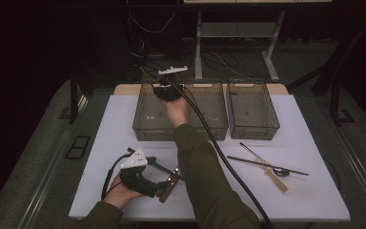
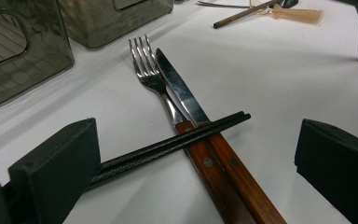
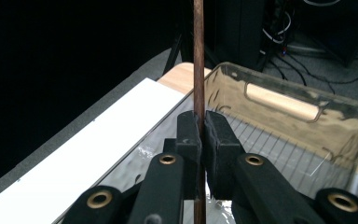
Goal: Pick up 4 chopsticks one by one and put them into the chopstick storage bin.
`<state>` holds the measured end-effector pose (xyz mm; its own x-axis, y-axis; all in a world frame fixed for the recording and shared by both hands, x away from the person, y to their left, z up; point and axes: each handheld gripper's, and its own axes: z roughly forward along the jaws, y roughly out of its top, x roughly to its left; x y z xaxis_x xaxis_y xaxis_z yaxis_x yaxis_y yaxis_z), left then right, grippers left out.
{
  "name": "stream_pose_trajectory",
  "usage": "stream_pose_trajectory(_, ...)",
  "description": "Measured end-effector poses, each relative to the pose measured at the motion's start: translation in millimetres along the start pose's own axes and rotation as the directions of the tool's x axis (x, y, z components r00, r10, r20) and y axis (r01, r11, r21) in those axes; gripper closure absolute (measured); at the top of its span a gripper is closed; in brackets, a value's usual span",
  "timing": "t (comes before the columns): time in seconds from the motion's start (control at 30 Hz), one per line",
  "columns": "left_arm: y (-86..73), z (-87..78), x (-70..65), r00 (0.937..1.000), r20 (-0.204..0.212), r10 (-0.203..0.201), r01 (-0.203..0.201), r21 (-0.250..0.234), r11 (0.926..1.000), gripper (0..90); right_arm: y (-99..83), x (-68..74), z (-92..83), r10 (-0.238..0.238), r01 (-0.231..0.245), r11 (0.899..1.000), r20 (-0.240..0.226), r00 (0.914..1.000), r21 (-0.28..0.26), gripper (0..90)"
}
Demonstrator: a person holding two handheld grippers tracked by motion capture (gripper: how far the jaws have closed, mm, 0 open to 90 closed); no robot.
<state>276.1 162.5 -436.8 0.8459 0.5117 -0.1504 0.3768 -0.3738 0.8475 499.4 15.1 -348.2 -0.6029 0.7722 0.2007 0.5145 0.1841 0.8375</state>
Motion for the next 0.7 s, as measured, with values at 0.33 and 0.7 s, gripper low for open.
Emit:
stream_pose_trajectory(0.33,0.4,0.6,-0.7,0.9999,0.006,0.009,-0.009,0.011,0.9999,0.0,-10.8,-1.6,18.8,0.015,-0.017,0.998,0.030,0.9994,0.058,85.0)
stream_pose_trajectory(0.7,0.4,-0.7,-1.0,1.0000,0.005,0.005,-0.005,0.014,0.9999,0.0,-18.8,-1.0,23.0,-0.030,0.020,0.986,0.053,0.9981,0.168,64.7)
